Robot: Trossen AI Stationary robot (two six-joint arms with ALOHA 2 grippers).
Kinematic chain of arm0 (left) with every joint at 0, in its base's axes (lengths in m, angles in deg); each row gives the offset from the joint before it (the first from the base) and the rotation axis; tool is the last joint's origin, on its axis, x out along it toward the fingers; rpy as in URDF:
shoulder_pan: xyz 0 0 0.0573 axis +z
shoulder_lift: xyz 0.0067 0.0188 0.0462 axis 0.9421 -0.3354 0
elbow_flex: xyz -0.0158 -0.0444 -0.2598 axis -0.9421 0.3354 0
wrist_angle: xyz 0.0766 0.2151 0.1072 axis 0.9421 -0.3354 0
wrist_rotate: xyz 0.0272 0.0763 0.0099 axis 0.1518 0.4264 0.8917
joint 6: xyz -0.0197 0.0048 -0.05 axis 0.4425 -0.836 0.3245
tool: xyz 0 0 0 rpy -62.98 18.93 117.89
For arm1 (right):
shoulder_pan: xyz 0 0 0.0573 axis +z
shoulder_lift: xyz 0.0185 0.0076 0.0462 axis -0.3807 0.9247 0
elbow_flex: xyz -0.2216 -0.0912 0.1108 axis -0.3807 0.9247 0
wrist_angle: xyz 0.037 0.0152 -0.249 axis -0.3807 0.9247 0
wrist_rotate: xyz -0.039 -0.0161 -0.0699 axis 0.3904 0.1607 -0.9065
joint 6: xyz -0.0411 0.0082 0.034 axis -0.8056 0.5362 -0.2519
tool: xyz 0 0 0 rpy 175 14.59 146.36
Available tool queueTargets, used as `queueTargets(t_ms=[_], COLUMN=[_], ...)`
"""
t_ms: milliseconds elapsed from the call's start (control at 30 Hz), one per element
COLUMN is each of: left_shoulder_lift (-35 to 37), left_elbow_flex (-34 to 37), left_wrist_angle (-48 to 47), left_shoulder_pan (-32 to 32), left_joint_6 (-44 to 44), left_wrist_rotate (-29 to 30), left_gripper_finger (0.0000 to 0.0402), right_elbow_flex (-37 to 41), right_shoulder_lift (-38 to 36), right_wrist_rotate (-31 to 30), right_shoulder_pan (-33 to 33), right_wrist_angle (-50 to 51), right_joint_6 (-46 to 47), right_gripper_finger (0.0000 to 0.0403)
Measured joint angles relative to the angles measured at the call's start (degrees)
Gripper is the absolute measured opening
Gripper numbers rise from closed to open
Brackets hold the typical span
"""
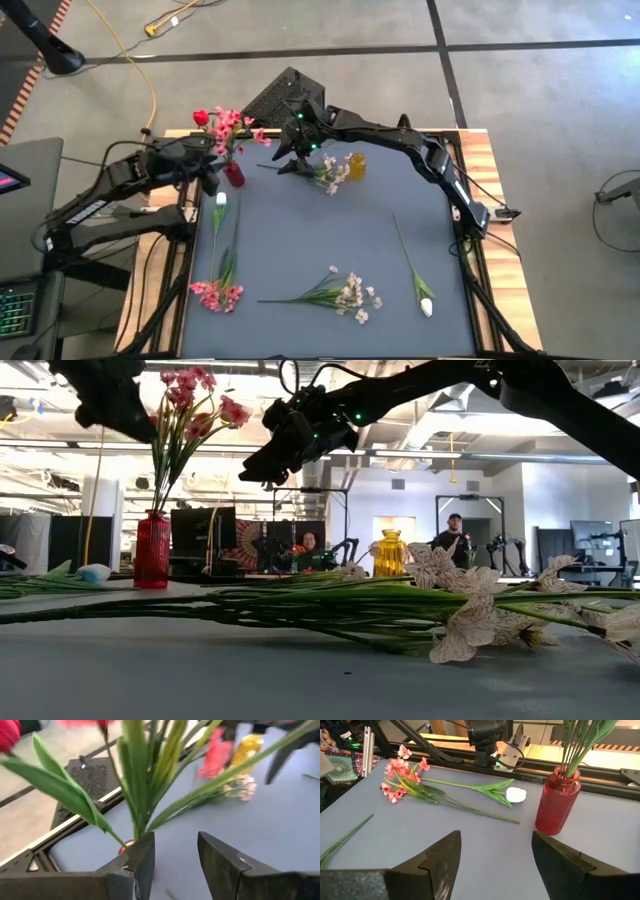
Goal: Sort flowers into vase by color
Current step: Put the pink flowers into the red vase
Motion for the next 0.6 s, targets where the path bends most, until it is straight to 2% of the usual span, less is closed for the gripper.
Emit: queueTargets(t_ms=[200, 267, 467, 600], left_shoulder_lift=[0.02, 0.02, 0.02, 0.00], left_elbow_flex=[-6.30, -8.14, -10.59, -10.57], left_wrist_angle=[-4.55, -5.40, -3.49, -1.69], left_shoulder_pan=[0.00, 0.00, -0.02, -0.11], left_joint_6=[-0.94, -1.04, -3.35, -5.13], left_wrist_rotate=[-4.76, -6.04, -10.41, -14.97], left_gripper_finger=[0.0138, 0.0138, 0.0138, 0.0138], right_elbow_flex=[-0.23, -2.32, -10.80, -9.25], right_shoulder_lift=[0.00, 0.00, -0.10, -4.41], right_wrist_rotate=[-0.25, -1.50, -10.62, -16.44], right_shoulder_pan=[-0.04, -0.11, 0.52, 1.00], right_wrist_angle=[0.50, 4.89, 22.04, 29.91], right_joint_6=[1.87, 2.01, -2.57, -4.59], right_gripper_finger=[0.0269, 0.0269, 0.0269, 0.0269])
